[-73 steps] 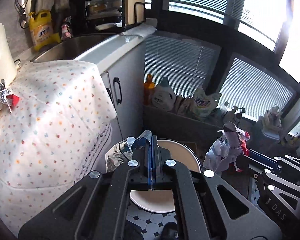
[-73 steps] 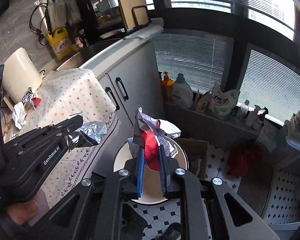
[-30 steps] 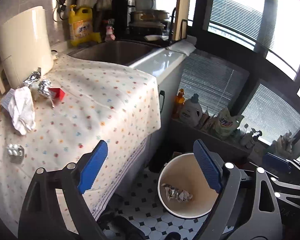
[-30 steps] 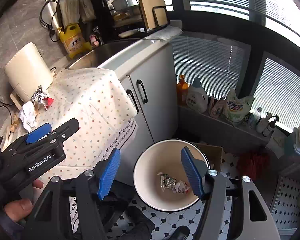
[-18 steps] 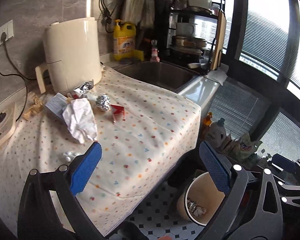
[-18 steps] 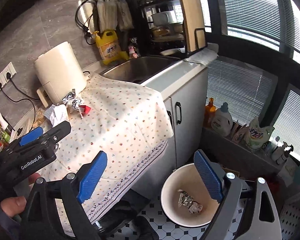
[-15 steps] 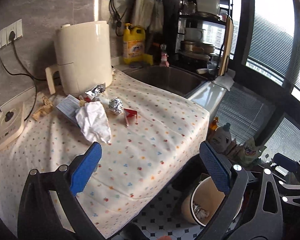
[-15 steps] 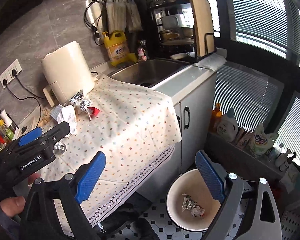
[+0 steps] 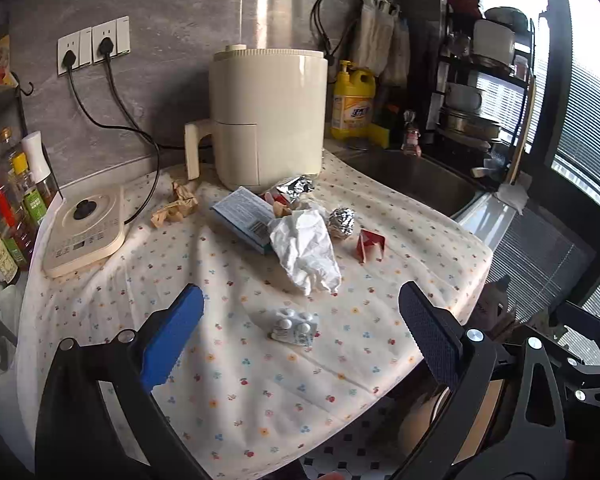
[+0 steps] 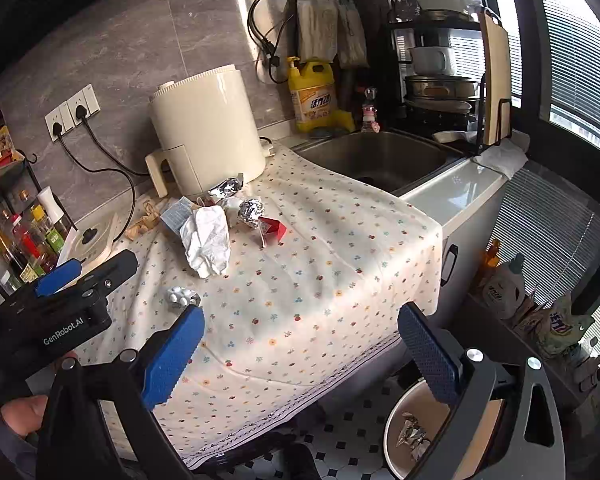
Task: Collect trash
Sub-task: 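Move the left gripper to the pill blister pack and close on it, then grasp the white tissue with the right gripper while the left gripper holds the blister pack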
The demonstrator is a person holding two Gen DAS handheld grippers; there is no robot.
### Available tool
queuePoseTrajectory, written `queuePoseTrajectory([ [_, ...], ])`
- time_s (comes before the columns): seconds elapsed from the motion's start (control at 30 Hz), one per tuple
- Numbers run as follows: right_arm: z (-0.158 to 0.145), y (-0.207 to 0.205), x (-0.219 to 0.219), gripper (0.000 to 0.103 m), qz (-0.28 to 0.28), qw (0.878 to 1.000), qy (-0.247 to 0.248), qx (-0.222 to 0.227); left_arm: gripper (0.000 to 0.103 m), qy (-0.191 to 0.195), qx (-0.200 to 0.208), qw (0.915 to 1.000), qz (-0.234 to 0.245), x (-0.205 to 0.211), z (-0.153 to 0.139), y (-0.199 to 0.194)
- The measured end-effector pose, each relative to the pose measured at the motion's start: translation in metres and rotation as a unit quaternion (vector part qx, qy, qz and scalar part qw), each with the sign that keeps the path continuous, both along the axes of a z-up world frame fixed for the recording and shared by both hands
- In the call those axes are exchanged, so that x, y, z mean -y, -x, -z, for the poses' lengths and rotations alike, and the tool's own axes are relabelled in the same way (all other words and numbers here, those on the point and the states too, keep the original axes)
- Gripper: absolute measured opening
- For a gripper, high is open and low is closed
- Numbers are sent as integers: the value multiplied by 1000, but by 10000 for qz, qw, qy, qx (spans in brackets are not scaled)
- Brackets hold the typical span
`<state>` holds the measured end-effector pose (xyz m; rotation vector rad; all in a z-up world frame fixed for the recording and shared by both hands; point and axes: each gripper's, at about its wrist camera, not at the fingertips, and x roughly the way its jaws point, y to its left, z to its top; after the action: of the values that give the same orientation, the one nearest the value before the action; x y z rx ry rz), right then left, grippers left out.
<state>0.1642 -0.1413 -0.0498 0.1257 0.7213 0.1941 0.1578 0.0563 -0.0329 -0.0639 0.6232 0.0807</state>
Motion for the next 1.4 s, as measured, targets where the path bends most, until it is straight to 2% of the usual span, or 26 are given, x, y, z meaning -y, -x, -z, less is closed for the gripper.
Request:
queuePoseTrajectory([
  [0.23, 10, -18, -22, 95, -141, 9998, 102, -129, 97, 79, -221, 9997, -108, -20, 18, -13],
  [0.43, 22, -31, -30, 95, -70, 9992, 254, -290, 95, 177, -467, 9988, -12, -24, 40, -34],
  [0.53, 29, -39, -31, 93, -15, 9987, 327, -393, 88, 274, -638, 9975, 107, -23, 54, -46],
  [0.67, 36, -46, -29, 92, 115, 9978, 404, -508, 72, 350, -903, 9949, 273, -19, 73, -63],
  [0.8, 40, -49, -27, 92, 201, 9970, 476, -576, 66, 381, -1153, 9920, 343, -14, 91, -74],
  [0.83, 41, -49, -26, 92, 218, 9969, 485, -585, 61, 369, -1248, 9908, 369, -13, 96, -77],
  [0.87, 41, -50, -26, 92, 234, 9968, 488, -595, 46, 360, -1341, 9896, 385, -11, 101, -79],
  [0.9, 42, -51, -25, 92, 244, 9967, 481, -604, 42, 357, -1429, 9884, 364, -11, 105, -81],
  [1.1, 42, -61, -37, 89, 82, 9975, 383, -591, 41, 216, -1137, 9931, 184, -22, 87, -76],
  [1.4, 30, -92, -89, 86, -517, 9975, 283, -393, 41, 150, -844, 9957, -353, -72, 61, -80],
])
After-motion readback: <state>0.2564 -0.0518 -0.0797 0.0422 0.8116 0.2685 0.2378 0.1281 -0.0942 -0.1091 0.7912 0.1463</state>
